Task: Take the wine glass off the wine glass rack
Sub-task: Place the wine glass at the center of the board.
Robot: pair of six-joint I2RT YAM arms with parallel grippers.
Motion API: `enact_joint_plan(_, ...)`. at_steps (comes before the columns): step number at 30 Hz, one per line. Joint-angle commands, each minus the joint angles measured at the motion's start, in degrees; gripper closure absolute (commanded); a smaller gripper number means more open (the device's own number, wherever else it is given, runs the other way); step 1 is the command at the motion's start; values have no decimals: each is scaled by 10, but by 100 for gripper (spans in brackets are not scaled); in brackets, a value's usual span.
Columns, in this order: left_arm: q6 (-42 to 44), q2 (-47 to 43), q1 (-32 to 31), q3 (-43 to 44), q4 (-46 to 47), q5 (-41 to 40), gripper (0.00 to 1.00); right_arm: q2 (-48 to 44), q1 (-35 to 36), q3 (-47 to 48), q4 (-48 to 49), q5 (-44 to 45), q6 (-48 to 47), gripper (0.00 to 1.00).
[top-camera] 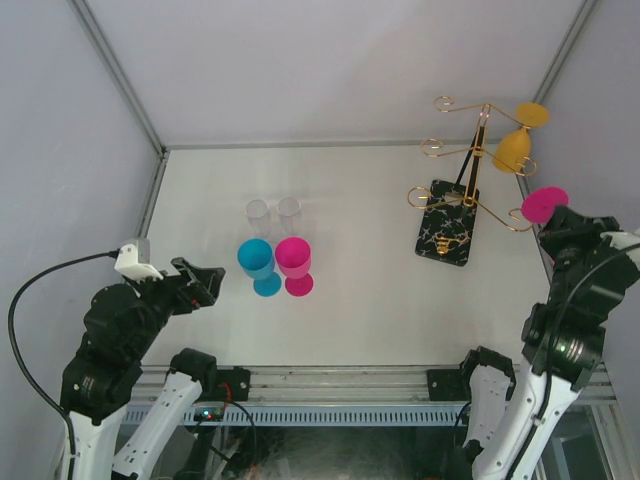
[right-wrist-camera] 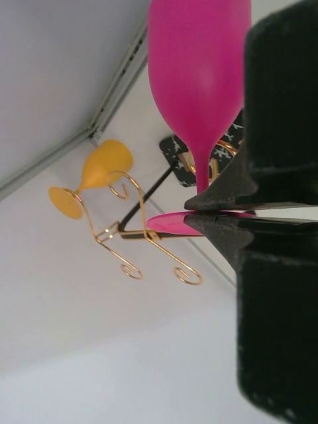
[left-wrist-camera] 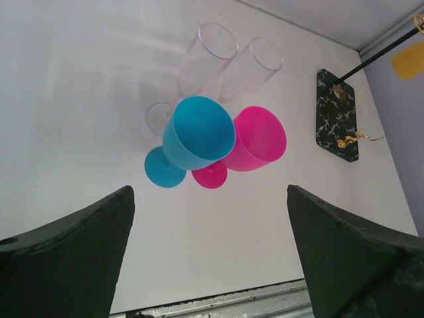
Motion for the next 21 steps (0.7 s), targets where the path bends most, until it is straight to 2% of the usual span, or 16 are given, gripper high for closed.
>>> enact_joint_plan(1, -6, 7, 4, 41, 8, 29, 0, -38, 14, -5, -56, -33, 26, 100)
enact_joint_plan(12, -1, 22, 3, 53, 5, 46, 0, -74, 30, 0, -96, -145, 106, 100)
enact_joint_plan(21, 6, 30, 3, 55, 10, 48, 0, -53, 49, 2, -112, -283, 95, 100)
